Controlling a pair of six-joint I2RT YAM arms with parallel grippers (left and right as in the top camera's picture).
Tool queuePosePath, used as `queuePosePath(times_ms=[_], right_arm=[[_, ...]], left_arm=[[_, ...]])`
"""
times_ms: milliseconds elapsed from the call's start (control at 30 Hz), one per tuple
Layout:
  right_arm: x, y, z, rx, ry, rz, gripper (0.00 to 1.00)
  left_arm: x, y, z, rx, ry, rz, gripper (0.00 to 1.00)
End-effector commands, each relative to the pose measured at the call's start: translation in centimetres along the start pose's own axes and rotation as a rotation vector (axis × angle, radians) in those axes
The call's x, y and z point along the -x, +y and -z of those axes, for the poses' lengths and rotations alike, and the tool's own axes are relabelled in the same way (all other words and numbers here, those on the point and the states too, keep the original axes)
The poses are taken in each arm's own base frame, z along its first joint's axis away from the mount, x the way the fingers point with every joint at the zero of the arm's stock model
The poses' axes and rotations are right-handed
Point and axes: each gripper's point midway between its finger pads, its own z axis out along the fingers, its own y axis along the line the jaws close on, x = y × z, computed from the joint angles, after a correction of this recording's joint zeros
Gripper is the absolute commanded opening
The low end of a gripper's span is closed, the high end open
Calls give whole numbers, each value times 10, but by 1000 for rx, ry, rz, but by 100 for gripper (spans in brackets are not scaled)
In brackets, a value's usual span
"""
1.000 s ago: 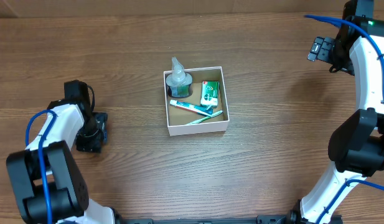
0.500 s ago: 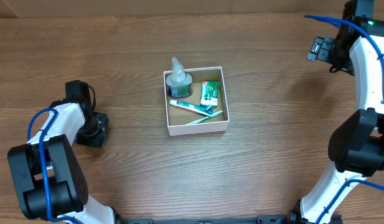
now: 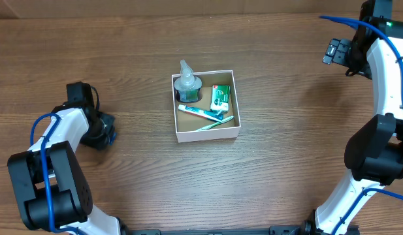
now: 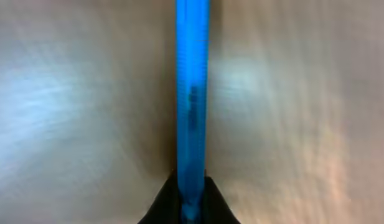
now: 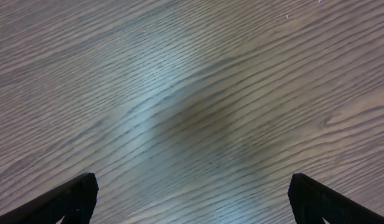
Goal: Pack container
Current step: 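Lift the razor and lower it into the box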
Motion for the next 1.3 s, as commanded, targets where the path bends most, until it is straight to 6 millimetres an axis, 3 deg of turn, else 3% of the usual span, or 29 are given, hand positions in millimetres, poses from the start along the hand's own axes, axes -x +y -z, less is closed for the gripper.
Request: queuePosePath(times_ms=[0, 133, 233, 400, 500, 600, 867, 1067, 1133, 1167, 1267], right_arm=[[0, 1, -1, -8, 0, 7, 100], [0, 1, -1, -8, 0, 7, 100], [0, 1, -1, -8, 0, 7, 100], [0, 1, -1, -8, 0, 7, 100], [0, 1, -1, -8, 0, 7, 100], [0, 1, -1, -8, 0, 7, 100], [0, 1, -1, -8, 0, 7, 100], [0, 1, -1, -8, 0, 7, 100], [0, 1, -1, -8, 0, 7, 100], [0, 1, -1, -8, 0, 7, 100], [0, 1, -1, -8, 0, 7, 100]], left_arm=[[-30, -45, 0, -253, 193, -256, 8], [-38, -101, 44, -525, 263, -449, 4], [-39, -127, 77, -622, 273, -554, 4], [-43, -154, 128, -660, 230, -752, 4], [-64, -171, 163, -686, 207, -943, 4], [-94, -184, 185, -652, 161, -1126, 4], [-183, -188, 170, -276, -75, -1596, 4], [-213, -195, 166, -185, -194, -1699, 6], [-214, -197, 160, -179, -184, -1681, 18], [-215, -197, 157, -177, -176, -1682, 31], [-218, -197, 149, -175, -155, -1685, 53]])
